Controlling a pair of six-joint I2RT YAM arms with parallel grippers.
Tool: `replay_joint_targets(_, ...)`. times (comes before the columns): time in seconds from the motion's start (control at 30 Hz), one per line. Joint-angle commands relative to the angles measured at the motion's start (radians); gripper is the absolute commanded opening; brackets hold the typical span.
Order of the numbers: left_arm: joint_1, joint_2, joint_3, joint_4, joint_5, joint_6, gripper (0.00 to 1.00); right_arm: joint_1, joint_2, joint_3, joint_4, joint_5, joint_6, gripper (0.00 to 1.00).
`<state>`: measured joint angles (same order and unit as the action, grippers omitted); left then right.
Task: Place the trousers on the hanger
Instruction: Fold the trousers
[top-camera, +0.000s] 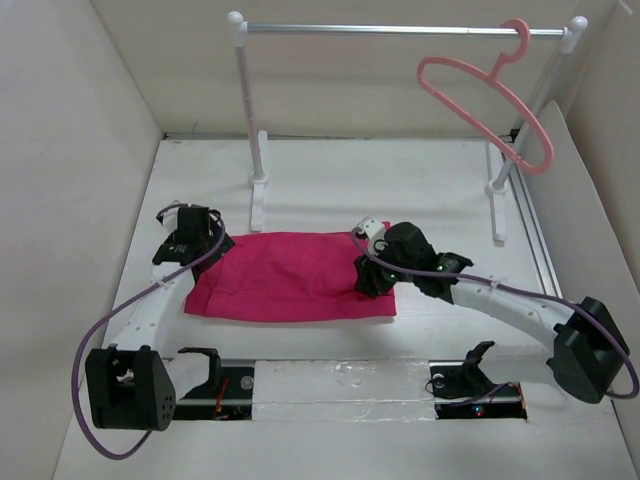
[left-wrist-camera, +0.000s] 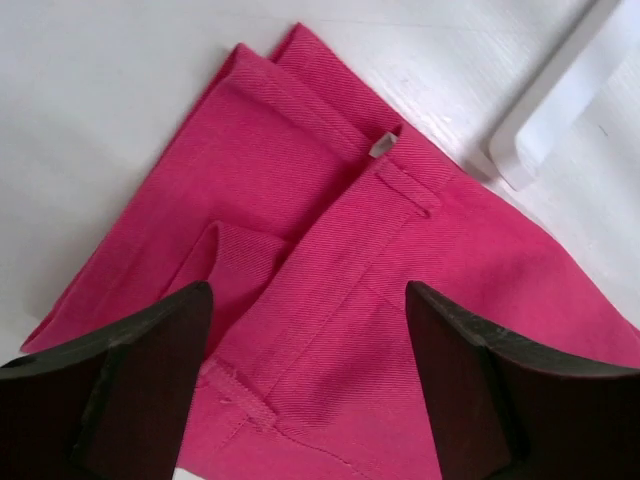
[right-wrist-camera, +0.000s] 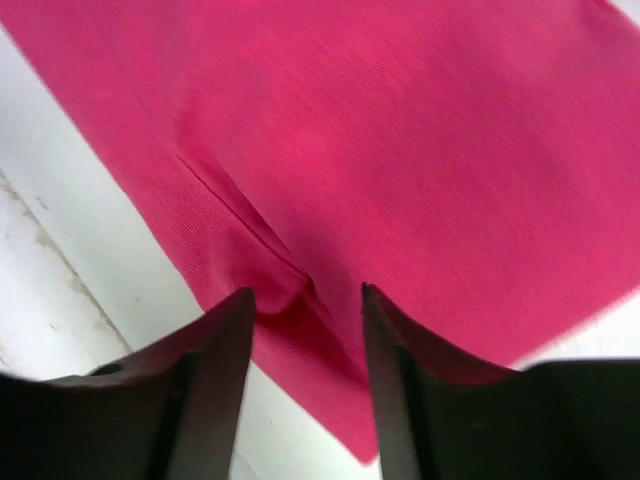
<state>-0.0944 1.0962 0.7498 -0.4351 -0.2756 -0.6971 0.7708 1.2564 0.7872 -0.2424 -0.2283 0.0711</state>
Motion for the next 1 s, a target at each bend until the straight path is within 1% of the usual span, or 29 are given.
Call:
replay_joint_targets(0.0, 0.039, 0.032, 0.014, 0.085, 0.216, 0.107, 0.75, -0.043, -0.083, -0.029, -0.055, 0.032, -0.037, 0.54)
replay_joint_targets(0.03, 0.039, 0.05, 0.014, 0.088, 0.222, 0.107, 0.8, -0.053, -0.087, -0.038, -0.064, 0.038, -0.039, 0.55)
replay_joint_targets(0.17, 0.039, 0.122, 0.023, 0.131, 0.246, 0.107, 0.84, -0.087, -0.091, -0.062, -0.089, 0.047, -0.057, 0.55)
replay_joint_targets(0.2, 0.039, 0.155, 0.032, 0.148, 0.242, 0.111, 0.84, -0.087, -0.078, -0.052, -0.11, 0.053, -0.094, 0.56)
replay_joint_targets(0.3, 0.039, 0.24, 0.075, 0.144, 0.217, 0.12, 0.84, -0.087, -0.046, -0.033, -0.155, 0.061, -0.125, 0.55)
replay_joint_targets(0.4, 0.039, 0.29, 0.098, 0.165, 0.199, 0.125, 0.77, -0.077, -0.049, -0.039, -0.163, 0.067, -0.123, 0.55)
replay_joint_targets(0.43, 0.039, 0.301, 0.103, 0.165, 0.184, 0.12, 0.68, -0.077, -0.046, -0.048, -0.161, 0.057, -0.125, 0.55)
replay_joint_targets(0.5, 0.039, 0.326, 0.112, 0.168, 0.179, 0.123, 0.63, -0.077, -0.032, -0.054, -0.163, 0.034, -0.128, 0.55)
replay_joint_targets(0.57, 0.039, 0.338, 0.109, 0.176, 0.168, 0.131, 0.47, -0.065, -0.006, -0.068, -0.156, 0.052, -0.131, 0.55)
replay_joint_targets(0.6, 0.039, 0.352, 0.112, 0.174, 0.158, 0.133, 0.39, -0.065, 0.001, -0.072, -0.141, 0.063, -0.132, 0.5)
replay_joint_targets(0.63, 0.039, 0.359, 0.115, 0.167, 0.13, 0.134, 0.2, -0.065, 0.017, -0.075, -0.135, 0.076, -0.133, 0.43)
replay_joint_targets(0.67, 0.039, 0.363, 0.117, 0.161, 0.116, 0.139, 0.13, -0.065, 0.023, -0.072, -0.129, 0.111, -0.129, 0.31)
replay_joint_targets(0.7, 0.039, 0.36, 0.125, 0.156, 0.108, 0.142, 0.06, -0.065, 0.026, -0.069, -0.124, 0.127, -0.129, 0.15)
replay_joint_targets(0.73, 0.039, 0.354, 0.128, 0.151, 0.086, 0.145, 0.0, -0.065, 0.024, -0.063, -0.126, 0.139, -0.131, 0.1)
replay_joint_targets(0.8, 0.039, 0.328, 0.146, 0.142, 0.067, 0.162, 0.0, -0.065, 0.0, -0.052, -0.133, 0.159, -0.14, 0.0)
replay_joint_targets(0.97, 0.062, 0.269, 0.18, 0.111, 0.05, 0.182, 0.0, -0.065, -0.058, -0.04, -0.196, 0.175, -0.169, 0.0)
